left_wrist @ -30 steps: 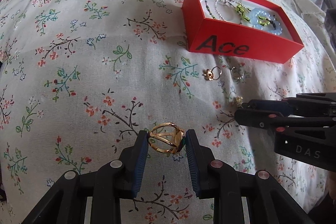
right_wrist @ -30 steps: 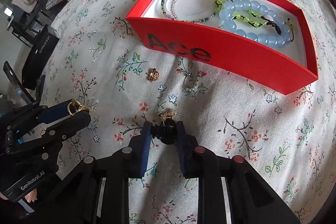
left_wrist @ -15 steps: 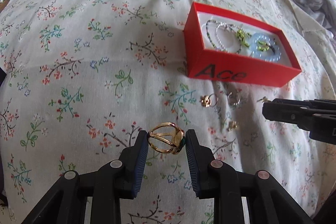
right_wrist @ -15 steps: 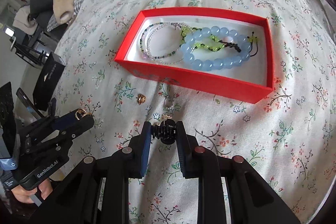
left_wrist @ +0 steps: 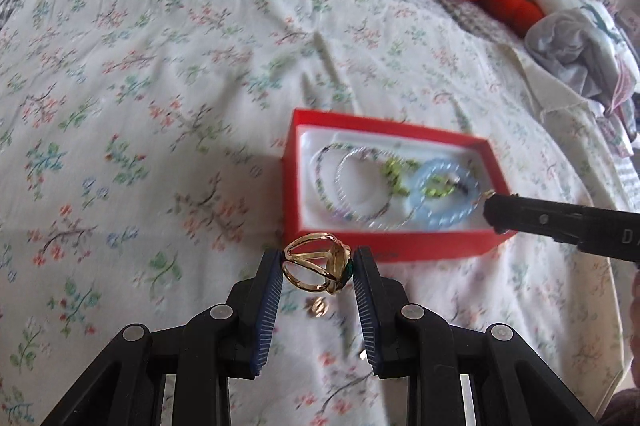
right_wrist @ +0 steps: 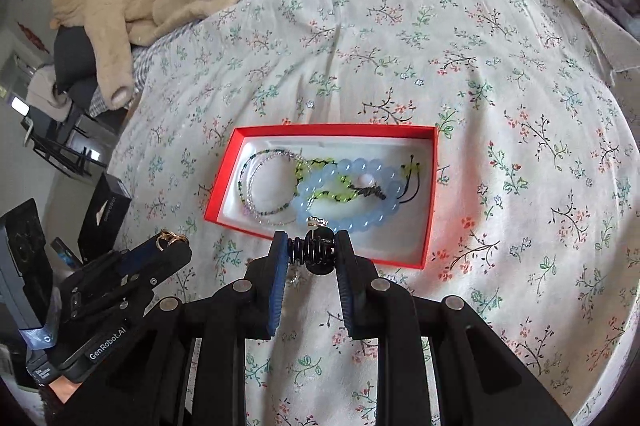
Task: Organize jewelry
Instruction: 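Carry both rings over the red box and release the gold ring from the left tool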
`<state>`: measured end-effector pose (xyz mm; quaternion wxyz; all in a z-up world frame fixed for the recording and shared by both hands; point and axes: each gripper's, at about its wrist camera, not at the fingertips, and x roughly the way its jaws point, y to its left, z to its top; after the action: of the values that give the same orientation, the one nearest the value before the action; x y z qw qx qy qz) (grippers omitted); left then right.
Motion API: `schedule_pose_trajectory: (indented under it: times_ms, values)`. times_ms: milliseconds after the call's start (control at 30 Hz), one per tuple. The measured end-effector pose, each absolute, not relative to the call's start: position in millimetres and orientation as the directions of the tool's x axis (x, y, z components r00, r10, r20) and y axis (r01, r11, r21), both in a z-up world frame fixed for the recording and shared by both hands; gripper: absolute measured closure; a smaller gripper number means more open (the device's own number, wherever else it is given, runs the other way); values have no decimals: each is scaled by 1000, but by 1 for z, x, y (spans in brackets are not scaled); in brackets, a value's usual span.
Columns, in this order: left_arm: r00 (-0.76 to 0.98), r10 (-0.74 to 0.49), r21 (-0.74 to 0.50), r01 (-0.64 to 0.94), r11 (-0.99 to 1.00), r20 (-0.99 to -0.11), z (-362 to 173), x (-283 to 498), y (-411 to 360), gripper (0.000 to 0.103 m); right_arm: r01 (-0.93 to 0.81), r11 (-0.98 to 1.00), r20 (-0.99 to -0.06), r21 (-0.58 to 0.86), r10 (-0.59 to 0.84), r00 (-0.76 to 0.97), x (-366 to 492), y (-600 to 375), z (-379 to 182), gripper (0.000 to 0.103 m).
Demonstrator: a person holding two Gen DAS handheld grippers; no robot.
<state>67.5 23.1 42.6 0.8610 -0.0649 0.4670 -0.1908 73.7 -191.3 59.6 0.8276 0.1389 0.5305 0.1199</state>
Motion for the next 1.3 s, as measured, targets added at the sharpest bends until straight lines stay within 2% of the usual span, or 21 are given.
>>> schedule_pose_trajectory:
  times_ms: [333, 833, 1000, 1300]
  values:
    - [502, -414, -288, 311, 906, -759, 37, 94, -20, 73, 5, 930, -840, 367, 329, 432, 90, -212, 56, 78]
    - [524, -337, -204, 297, 933, -782, 17, 115, -39, 72, 33, 930, -855, 365, 322, 406, 100, -219, 38, 78]
    - [525, -340, -206, 298, 932, -780, 20, 112, -38, 62, 32, 932, -856, 362, 319, 407, 100, -219, 38, 78]
    - [535, -342, -206, 298, 932, -772, 35, 99, -31, 58, 42, 931, -858, 362, 316, 406, 101, -218, 38, 77]
